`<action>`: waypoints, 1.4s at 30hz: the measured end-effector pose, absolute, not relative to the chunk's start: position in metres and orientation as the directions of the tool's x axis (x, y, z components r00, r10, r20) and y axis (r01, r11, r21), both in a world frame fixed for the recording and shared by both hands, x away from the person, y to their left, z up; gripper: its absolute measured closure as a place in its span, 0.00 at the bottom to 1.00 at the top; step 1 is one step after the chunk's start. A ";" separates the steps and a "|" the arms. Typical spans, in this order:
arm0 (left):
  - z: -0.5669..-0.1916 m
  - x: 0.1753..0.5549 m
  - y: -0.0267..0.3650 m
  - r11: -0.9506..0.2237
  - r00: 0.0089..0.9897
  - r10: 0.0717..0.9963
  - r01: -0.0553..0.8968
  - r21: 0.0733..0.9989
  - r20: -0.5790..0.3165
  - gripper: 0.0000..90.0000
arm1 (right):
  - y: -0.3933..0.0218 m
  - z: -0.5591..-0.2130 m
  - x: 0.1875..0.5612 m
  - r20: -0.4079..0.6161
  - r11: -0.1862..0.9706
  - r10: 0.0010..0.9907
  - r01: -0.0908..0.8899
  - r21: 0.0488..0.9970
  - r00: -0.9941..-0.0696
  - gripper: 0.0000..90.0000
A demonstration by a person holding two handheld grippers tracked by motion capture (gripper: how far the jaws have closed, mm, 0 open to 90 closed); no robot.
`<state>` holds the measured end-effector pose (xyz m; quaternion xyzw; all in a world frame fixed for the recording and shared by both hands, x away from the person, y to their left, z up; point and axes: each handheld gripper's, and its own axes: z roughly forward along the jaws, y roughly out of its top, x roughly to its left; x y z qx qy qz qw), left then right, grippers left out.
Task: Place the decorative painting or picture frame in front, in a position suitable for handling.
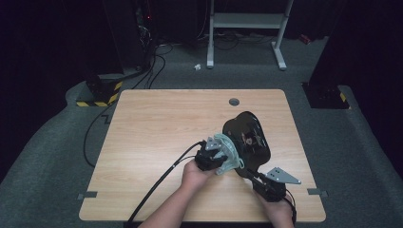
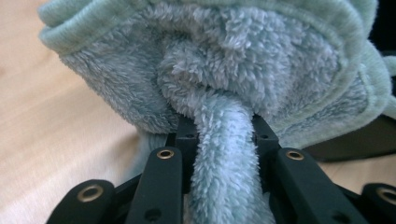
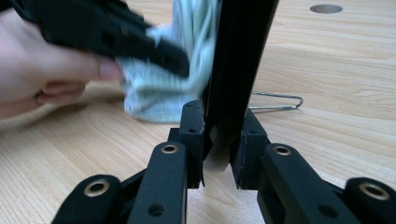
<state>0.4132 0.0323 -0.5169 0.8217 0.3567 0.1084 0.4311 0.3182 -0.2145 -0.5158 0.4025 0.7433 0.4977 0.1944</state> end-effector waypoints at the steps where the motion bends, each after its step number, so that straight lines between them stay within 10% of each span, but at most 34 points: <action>1: -0.520 0.413 0.032 -0.381 0.722 0.680 0.494 0.781 -0.125 0.80 | -0.215 -0.516 0.318 0.112 0.181 0.792 0.405 0.896 -0.601 0.85; 20: -0.529 0.404 0.033 -0.410 0.734 0.676 0.445 0.796 -0.062 0.80 | -0.214 -0.516 0.318 0.108 0.183 0.794 0.405 0.896 -0.598 0.84; 42: -0.529 0.402 0.033 -0.412 0.737 0.673 0.440 0.798 -0.059 0.80 | -0.224 -0.479 0.308 0.132 0.103 0.827 0.379 0.920 -0.546 0.50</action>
